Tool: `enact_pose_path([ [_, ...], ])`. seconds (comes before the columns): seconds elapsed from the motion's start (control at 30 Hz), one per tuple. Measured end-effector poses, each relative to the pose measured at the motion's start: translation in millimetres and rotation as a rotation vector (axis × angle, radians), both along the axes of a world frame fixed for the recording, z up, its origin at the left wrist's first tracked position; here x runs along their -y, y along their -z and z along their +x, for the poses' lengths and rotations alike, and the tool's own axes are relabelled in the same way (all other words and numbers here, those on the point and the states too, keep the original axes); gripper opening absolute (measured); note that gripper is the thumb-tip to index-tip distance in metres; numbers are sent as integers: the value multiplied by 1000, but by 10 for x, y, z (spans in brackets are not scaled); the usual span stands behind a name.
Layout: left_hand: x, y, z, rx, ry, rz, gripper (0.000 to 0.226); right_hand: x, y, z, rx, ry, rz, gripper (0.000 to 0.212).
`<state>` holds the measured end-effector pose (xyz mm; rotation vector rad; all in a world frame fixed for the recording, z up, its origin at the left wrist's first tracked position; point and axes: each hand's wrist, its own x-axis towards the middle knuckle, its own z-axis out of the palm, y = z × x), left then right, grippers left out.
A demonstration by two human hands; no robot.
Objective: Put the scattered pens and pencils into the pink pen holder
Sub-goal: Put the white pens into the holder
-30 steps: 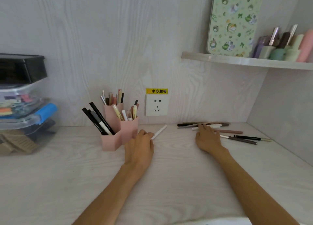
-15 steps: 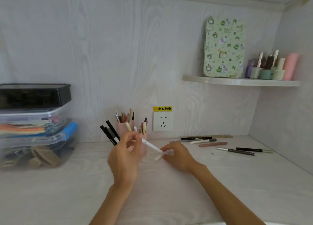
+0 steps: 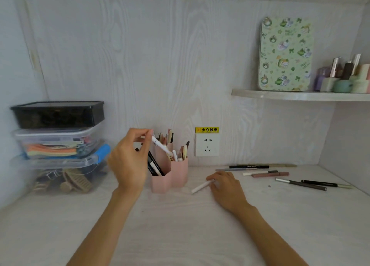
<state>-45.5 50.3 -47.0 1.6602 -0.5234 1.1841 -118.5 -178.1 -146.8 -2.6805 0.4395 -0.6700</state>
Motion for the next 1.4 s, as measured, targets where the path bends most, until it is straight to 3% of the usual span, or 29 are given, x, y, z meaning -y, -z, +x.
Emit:
enact_pose_path([
  [0.17,308,251,35,-156,-20,293,21,81,-13,-53,3,70,-28,30],
  [0.43,380,435,6,-134,-37,603,33,133,-105,-120,5,68,95,13],
  [0.53,282,502,-22,-114,-10,567,47,103,-174,-142,90,-17,318,8],
  [0.63,135,639,-47,-152,-2,339,44,54,-271,-162,212,-75,517,10],
  [0.77,63,776,-32,-556,77,-35,39,-38,-406,-197,264,-189,661,31],
  [0.87,80,806,-14,-793,195,-3,50,-155,-600,-231,464,-221,808,32],
  [0.97,82,835,-19,-799,224,68,41,-307,-826,-234,694,-198,909,26],
  [1.13,63,842,-22,-800,282,47,41,-582,-1174,-32,890,-218,575,29],
  [1.3,60,845,-18,-797,294,24,39,-806,-1111,319,555,-154,36,25],
  [1.4,71,840,-29,-760,269,34,49,-813,-982,431,434,-54,-150,18],
])
